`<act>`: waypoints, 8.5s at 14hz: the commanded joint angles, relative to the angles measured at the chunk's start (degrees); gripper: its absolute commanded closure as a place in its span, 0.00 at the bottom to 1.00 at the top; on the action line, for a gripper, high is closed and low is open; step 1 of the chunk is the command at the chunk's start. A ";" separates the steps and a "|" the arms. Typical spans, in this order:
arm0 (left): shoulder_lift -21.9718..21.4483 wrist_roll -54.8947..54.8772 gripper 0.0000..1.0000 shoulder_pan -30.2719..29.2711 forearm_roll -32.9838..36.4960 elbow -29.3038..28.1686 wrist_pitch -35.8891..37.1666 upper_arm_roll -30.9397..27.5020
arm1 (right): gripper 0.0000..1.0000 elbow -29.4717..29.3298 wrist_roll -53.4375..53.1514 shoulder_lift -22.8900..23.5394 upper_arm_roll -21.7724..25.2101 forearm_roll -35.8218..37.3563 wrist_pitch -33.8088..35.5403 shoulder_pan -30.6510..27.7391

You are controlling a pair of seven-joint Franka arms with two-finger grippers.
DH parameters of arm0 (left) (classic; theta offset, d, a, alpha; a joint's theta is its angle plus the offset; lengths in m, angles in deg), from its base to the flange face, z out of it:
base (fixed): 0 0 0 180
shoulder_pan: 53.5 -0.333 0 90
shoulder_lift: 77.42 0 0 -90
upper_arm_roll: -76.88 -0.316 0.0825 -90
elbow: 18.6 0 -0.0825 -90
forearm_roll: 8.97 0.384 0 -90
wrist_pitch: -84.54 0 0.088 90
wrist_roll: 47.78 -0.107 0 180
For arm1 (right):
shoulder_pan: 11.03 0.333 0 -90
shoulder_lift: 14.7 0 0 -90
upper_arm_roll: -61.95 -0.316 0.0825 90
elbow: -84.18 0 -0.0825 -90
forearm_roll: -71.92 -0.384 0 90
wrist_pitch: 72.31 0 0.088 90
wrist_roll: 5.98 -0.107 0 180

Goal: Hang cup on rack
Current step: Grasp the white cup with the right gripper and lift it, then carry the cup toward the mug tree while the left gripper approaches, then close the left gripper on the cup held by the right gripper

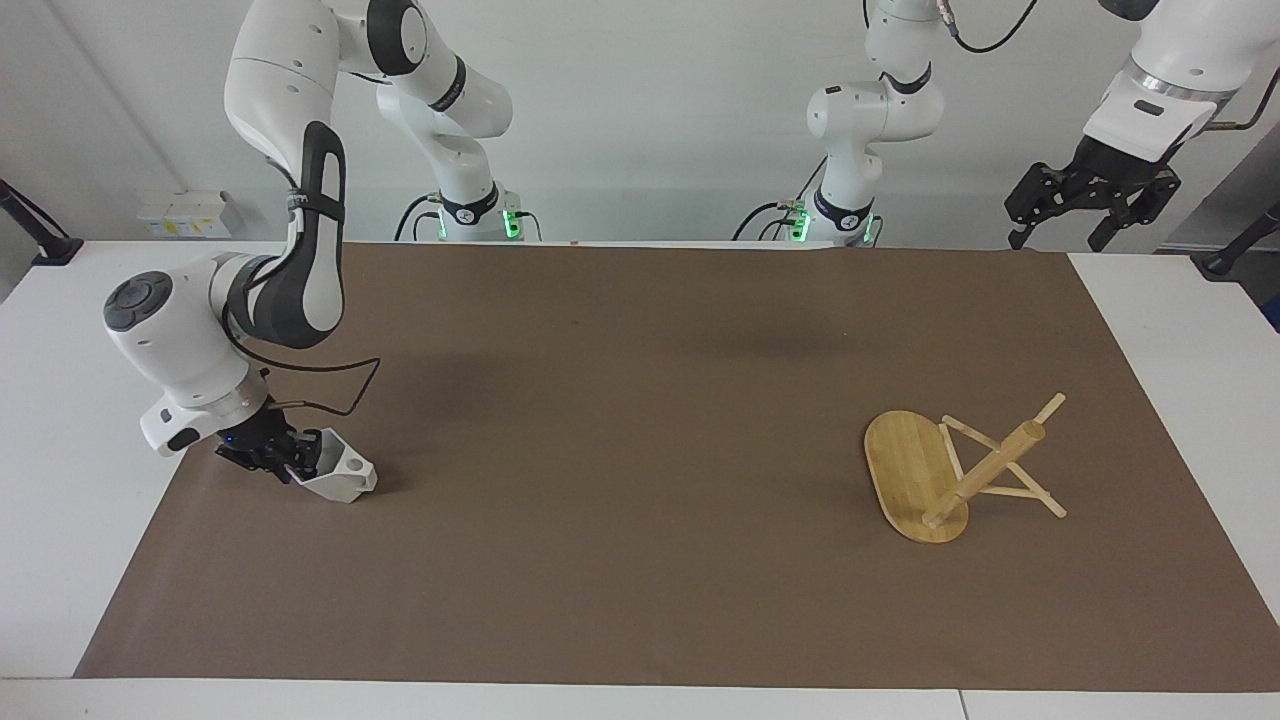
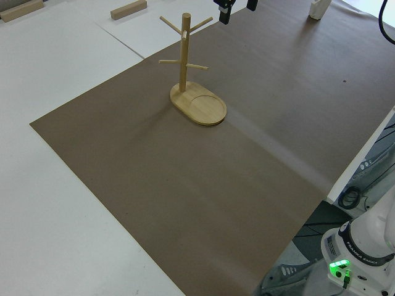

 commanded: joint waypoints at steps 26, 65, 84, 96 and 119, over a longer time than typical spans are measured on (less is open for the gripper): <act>-2.85 -0.40 0.00 1.01 -0.56 -3.73 -0.06 -0.64 | 1.00 -7.57 -0.27 -13.38 -12.76 -26.91 13.83 1.76; 0.92 -64.68 0.00 4.44 -27.44 -11.38 -18.33 -0.29 | 1.00 -5.19 -3.97 -10.14 -29.89 -34.94 -15.52 17.84; 4.61 -92.76 0.00 4.88 -49.95 -17.63 -18.07 0.33 | 1.00 -6.17 -4.23 -9.25 -32.71 -32.13 -15.69 16.52; 4.79 -93.30 0.00 6.72 -55.05 -17.54 -23.26 1.47 | 1.00 -6.17 -4.40 -9.25 -32.71 -32.22 -15.78 16.44; 3.38 -92.77 1.00 5.58 -56.72 -17.72 -21.59 1.12 | 0.52 -5.03 -5.72 -11.89 -31.39 -31.25 -8.57 15.21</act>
